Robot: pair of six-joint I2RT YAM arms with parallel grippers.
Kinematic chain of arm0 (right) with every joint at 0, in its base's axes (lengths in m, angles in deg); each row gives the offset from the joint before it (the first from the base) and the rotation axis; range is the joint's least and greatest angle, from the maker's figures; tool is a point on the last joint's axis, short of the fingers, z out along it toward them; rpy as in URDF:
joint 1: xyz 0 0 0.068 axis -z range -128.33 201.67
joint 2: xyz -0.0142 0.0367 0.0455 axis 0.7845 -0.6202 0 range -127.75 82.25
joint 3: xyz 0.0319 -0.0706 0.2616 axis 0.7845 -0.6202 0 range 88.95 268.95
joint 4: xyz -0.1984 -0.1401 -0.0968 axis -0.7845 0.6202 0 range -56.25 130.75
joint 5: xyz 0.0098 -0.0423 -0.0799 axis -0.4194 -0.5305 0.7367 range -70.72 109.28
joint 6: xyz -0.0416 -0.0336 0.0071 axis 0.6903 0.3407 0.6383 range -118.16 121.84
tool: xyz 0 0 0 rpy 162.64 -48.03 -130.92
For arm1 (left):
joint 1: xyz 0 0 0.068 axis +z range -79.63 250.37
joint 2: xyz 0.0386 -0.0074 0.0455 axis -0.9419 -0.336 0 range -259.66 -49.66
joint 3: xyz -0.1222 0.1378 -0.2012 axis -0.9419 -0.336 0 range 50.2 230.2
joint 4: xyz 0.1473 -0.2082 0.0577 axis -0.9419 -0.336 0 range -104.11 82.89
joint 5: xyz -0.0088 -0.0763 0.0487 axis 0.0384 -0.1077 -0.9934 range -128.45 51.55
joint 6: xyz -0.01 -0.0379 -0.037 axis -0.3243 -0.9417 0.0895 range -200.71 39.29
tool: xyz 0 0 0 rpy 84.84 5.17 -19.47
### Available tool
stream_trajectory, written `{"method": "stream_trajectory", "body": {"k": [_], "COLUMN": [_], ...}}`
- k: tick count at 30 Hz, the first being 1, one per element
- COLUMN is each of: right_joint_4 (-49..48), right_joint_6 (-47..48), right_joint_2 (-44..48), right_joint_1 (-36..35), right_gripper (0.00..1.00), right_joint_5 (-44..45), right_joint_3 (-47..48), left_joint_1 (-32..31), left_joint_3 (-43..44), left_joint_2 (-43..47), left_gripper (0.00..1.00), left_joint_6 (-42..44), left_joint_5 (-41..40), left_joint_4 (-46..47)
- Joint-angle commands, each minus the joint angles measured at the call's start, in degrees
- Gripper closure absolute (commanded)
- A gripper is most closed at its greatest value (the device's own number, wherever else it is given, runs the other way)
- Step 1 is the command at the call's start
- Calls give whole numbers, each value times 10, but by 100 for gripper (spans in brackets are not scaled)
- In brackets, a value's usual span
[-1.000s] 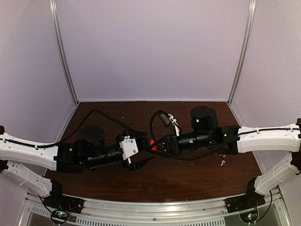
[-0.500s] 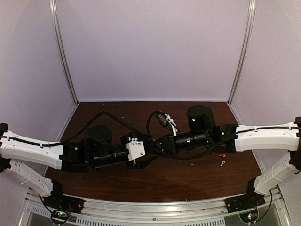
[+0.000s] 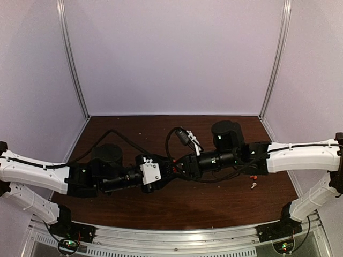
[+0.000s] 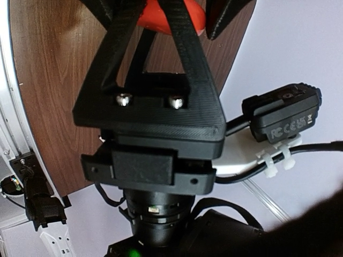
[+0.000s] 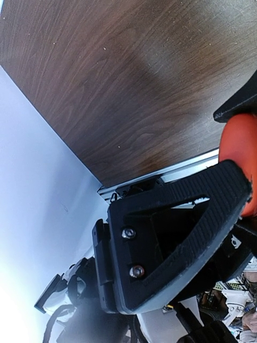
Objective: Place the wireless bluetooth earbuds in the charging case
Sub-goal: Pass from the right arm to the left
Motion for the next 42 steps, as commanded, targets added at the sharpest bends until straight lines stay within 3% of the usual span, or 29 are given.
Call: {"method": "stream_trajectory", "body": {"k": [1, 10, 13, 19, 29, 36, 42], "right_joint_4": [-42, -72, -76, -84, -104, -108, -109], "right_joint_6": [-5, -17, -18, -24, -34, -37, -39], "right_joint_2": [13, 18, 20, 20, 24, 26, 27], "right_joint_1": [-3, -3, -3, -1, 1, 2, 2], "right_gripper": [47, 46, 53, 58, 59, 59, 59], "right_joint_5": [-22, -45, -47, -37, -59, -60, -58], "right_joint_3": [1, -6, -7, -15, -17, -18, -19], "left_joint_1": [3, 3, 3, 3, 3, 3, 3], "left_joint_3": [-27, -31, -35, -43, -44, -42, -42], "left_joint_2": [42, 53, 53, 43, 30, 23, 24], "left_gripper": [57, 60, 61, 60, 72, 59, 66], "left_joint_6": [3, -1, -1, -10, -13, -9, -10], "left_joint_5": [17, 41, 40, 0, -12, -24, -23], "left_joint_4": [60, 61, 70, 103, 106, 103, 99]}}
